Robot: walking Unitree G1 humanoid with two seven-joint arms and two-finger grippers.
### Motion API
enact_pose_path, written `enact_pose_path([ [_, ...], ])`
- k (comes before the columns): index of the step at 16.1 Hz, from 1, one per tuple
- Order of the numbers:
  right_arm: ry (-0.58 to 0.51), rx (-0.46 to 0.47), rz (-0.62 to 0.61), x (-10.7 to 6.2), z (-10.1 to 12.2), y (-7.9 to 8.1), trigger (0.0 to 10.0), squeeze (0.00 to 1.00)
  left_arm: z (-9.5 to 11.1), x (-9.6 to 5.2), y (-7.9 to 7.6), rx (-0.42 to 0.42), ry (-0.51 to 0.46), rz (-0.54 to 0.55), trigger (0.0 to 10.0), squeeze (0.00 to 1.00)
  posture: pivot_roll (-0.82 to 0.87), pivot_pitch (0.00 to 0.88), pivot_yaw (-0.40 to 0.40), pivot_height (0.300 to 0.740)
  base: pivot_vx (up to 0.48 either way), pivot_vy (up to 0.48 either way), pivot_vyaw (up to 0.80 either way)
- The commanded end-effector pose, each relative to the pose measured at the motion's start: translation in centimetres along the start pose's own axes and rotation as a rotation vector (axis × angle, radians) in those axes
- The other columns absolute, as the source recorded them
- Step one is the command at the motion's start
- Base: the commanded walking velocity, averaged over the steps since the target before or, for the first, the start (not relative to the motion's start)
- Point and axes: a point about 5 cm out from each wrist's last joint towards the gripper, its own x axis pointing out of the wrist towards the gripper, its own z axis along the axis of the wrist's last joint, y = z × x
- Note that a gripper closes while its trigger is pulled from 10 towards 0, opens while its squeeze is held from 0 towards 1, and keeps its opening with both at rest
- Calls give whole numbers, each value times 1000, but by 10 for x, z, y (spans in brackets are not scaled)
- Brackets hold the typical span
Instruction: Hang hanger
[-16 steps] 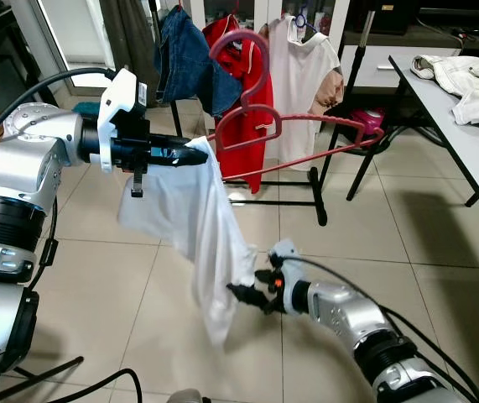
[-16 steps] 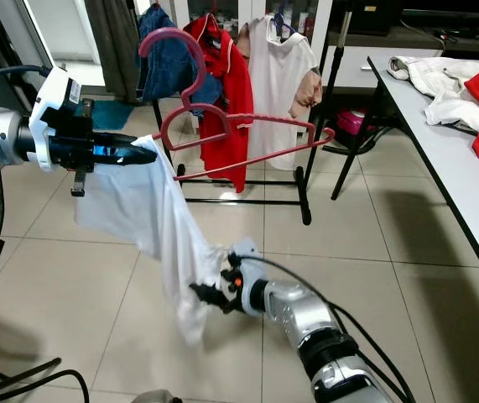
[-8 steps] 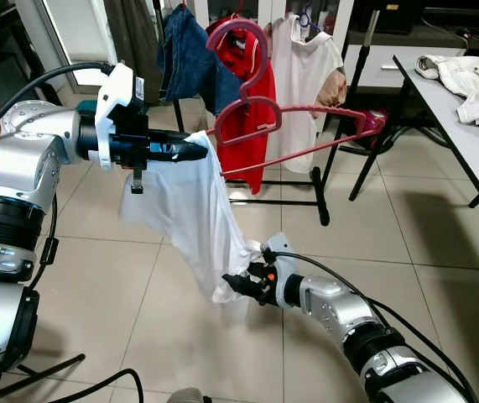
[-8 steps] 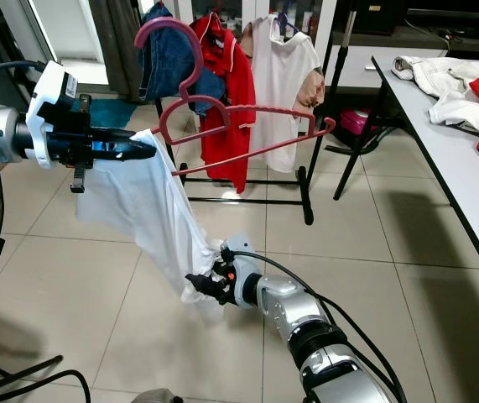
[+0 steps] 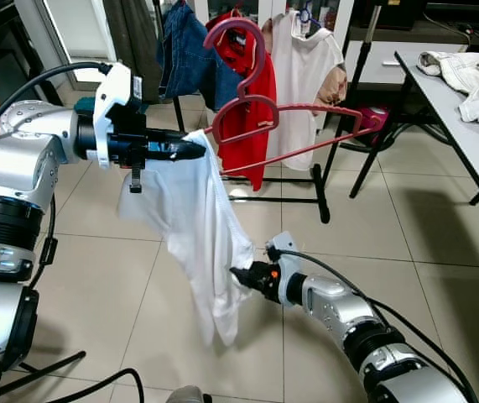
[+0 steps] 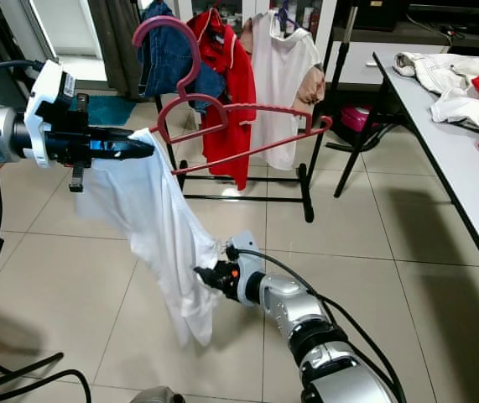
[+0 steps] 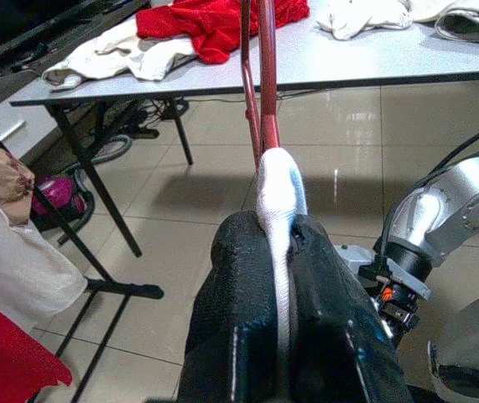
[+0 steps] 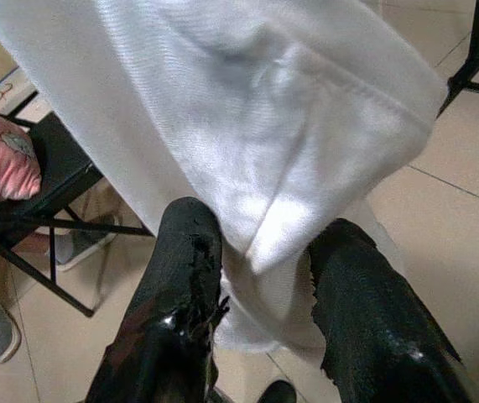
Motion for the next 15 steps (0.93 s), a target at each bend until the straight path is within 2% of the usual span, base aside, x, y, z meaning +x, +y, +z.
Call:
enact_pose_path([
  [1, -9, 1, -2, 1, 2, -1, 0, 0, 11, -6, 4, 38, -12, 26, 0, 0, 58, 0, 63, 740, 0, 0, 0],
  [11, -49, 46, -36, -3, -1, -7, 0, 0, 9, -10, 3, 34, 0, 38, 0, 0, 57, 0, 71, 740, 0, 0, 0],
  [14, -89, 59, -118, -14, 1, -20, 0, 0, 3, -19, -1, 17, 17, 72, 0, 0, 51, 0, 73, 740, 0, 0, 0],
  [15, -129, 80, -196, -23, 4, -32, 0, 0, -3, -26, -7, -6, 15, 90, 0, 0, 48, 0, 71, 740, 0, 0, 0],
])
